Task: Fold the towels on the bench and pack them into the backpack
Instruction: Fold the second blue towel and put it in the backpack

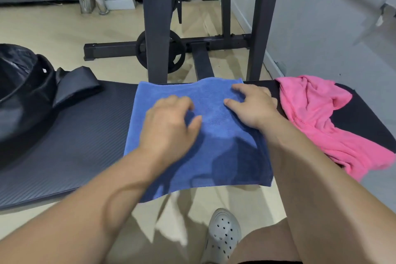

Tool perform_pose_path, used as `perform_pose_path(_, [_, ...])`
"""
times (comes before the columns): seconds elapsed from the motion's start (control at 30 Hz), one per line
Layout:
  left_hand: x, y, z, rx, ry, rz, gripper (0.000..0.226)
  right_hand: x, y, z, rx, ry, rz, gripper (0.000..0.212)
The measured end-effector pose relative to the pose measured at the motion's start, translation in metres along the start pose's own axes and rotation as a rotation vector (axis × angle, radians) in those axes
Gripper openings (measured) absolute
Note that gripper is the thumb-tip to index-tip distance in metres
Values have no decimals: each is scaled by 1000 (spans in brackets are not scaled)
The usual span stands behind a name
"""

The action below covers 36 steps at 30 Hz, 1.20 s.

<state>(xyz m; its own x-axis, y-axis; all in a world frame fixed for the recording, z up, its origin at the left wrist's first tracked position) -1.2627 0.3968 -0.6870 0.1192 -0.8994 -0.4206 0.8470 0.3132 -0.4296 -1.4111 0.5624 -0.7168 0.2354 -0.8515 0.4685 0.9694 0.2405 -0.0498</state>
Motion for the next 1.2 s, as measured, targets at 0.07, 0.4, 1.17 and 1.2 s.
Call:
perform_pose_path(0.07, [35,-4,-7,164,-211,94,53,7,2,-8,42,90,26,59])
perform_pose_path(0.4, [75,41,13,327,-340,114,79,19,22,1,-180,-89,-43,29])
perform_pose_path(1.17, [121,52,66,455,-387,100,112,51,55,-8,-32,-89,-40,48])
perform_pose_path(1.2, [122,48,66,435,-383,103,108,49,53,-10,-45,-79,-47,45])
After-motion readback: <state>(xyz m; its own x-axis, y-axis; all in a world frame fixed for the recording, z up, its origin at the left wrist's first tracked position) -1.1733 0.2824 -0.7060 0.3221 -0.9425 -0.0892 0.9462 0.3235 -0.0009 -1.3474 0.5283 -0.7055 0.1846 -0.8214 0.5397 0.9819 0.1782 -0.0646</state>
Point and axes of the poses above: each hand's wrist, its own y-axis away from the middle knuckle, its own z-axis out of the back of the hand, x = y × z, the point moved 6 cm from there along -y, towards the middle knuckle, and after that the axes turned 10 degrees about -x, right-handed, at the moved point
